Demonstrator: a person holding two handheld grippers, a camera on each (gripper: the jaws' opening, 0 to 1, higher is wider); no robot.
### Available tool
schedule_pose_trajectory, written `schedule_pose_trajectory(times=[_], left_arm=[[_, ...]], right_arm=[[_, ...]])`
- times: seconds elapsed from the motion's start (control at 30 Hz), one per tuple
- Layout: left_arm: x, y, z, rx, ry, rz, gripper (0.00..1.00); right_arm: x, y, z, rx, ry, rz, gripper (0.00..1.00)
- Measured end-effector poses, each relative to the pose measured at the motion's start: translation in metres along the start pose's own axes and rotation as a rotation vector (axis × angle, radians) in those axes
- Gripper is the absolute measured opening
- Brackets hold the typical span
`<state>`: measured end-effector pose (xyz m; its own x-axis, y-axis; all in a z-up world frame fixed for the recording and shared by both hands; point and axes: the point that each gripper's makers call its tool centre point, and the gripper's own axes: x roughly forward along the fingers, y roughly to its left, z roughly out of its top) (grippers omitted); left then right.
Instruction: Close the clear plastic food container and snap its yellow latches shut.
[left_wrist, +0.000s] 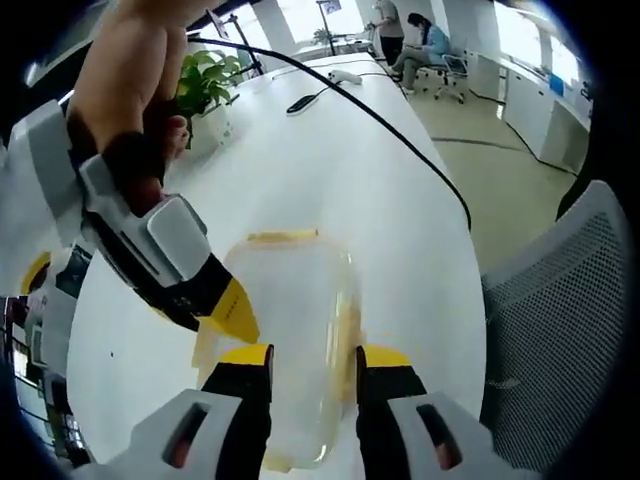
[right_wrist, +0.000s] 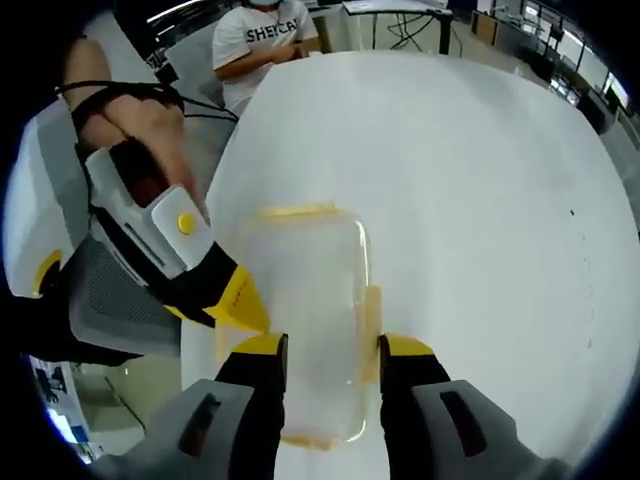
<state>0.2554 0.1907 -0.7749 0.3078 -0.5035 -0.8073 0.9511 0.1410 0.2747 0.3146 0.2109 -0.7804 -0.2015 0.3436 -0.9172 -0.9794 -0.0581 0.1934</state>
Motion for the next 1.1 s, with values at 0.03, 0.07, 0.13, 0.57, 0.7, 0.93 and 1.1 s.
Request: schedule_pose_trajectory(times=[0.03,0.07,0.13,0.57,0.7,0.93,1.1], left_arm=[[0.0004,0.0004,0.0006,0.001,0.002,-0.002,0.27],[0.0009,0.0006,0.0005,0.004,0.005,-0.006,0.27],[0.0005,0.0005,0.0000,-0.005,0.003,-0.011,0.27],[0.0053,-0.0001,0.0011,0.003,0.004,-0.014,0.23],[0.0027,0.0017,-0.0007,-0.007,-0.007,-0.017,0.24],[0.0012,0.0010,-0.0007,-0.022,-0.018,-0.011,0.24],[0.0014,0.0003,0.0002,-0.011,-0.006,-0.003,0.25]], right_arm=[[0.0006,-0.0006,-0.0003,0.002,-0.002,0.012,0.34],[0.0008,-0.0009,-0.0004,0.008,-0.002,0.021,0.34],[0.0017,-0.0007,-0.0002,0.005,0.005,0.035,0.33],[0.0046,-0.0002,0.0022,0.023,0.097,0.066,0.25],[0.0052,-0.0025,0.0002,0.030,0.124,0.072,0.26],[0.0029,-0.0011,-0.0013,0.034,0.118,0.053,0.28],[0.0017,-0.0020,-0.0018,0.026,0.106,0.036,0.29]])
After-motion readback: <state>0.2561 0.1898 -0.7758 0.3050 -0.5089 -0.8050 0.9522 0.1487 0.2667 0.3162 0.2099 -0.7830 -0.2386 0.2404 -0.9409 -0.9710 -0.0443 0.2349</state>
